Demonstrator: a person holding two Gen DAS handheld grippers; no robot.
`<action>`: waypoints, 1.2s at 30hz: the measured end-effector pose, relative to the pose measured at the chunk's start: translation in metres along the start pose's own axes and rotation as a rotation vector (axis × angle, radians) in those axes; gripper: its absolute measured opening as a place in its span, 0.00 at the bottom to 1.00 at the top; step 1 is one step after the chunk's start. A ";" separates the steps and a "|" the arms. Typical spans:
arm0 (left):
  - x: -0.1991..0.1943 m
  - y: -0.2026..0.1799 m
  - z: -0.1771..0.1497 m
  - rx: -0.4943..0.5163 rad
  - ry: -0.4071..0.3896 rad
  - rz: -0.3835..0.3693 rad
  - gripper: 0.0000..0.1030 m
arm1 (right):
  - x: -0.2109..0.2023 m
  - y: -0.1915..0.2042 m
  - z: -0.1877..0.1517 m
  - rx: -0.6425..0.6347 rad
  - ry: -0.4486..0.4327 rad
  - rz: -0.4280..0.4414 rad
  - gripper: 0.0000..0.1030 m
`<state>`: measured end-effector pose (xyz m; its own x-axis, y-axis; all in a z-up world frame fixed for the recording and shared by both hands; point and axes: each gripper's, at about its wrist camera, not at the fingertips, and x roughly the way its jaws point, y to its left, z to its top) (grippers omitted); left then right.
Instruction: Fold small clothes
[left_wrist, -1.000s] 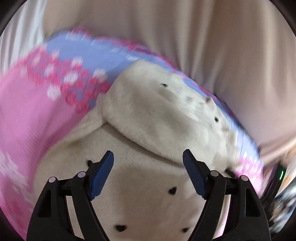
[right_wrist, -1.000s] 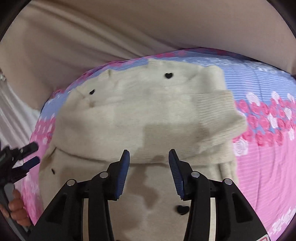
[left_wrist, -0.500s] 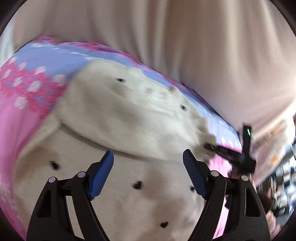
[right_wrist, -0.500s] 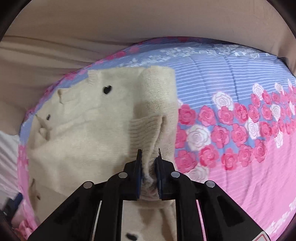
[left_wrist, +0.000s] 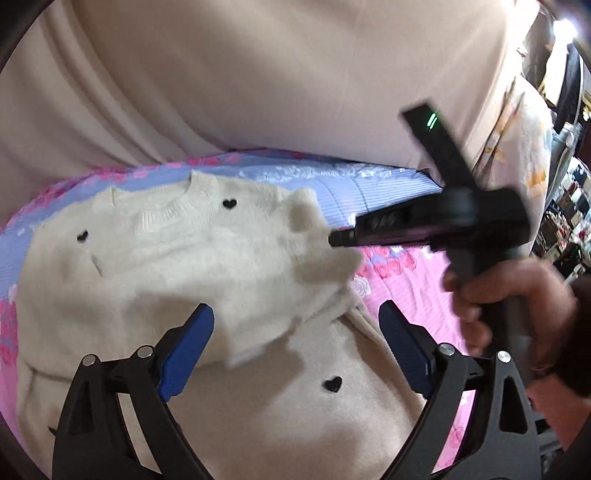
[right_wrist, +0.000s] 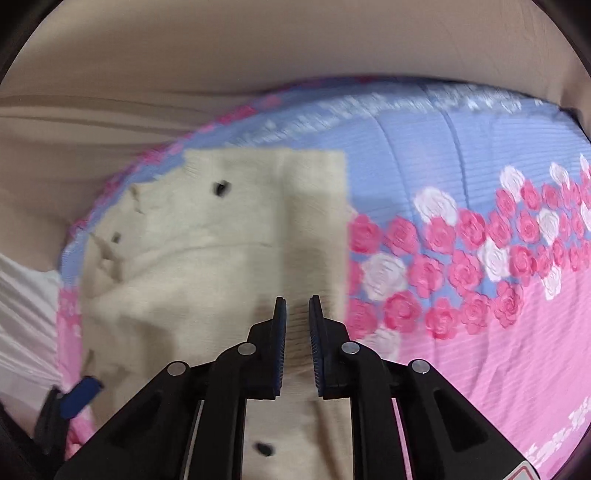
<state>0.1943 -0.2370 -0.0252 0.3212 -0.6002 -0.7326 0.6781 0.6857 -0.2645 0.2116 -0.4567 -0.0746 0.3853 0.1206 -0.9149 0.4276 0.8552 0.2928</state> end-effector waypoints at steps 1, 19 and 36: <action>-0.001 0.002 -0.004 -0.014 0.009 -0.006 0.86 | 0.000 -0.003 -0.002 0.010 -0.001 0.017 0.13; 0.021 0.004 -0.006 0.029 0.043 0.023 0.86 | -0.004 -0.003 -0.001 0.020 -0.011 0.083 0.10; -0.044 0.130 0.061 -0.293 -0.262 0.030 0.08 | -0.100 0.084 0.008 -0.169 -0.189 0.242 0.50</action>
<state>0.3083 -0.1466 0.0108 0.5214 -0.6367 -0.5681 0.4608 0.7705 -0.4405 0.2154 -0.4005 0.0439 0.6100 0.2483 -0.7524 0.1697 0.8866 0.4302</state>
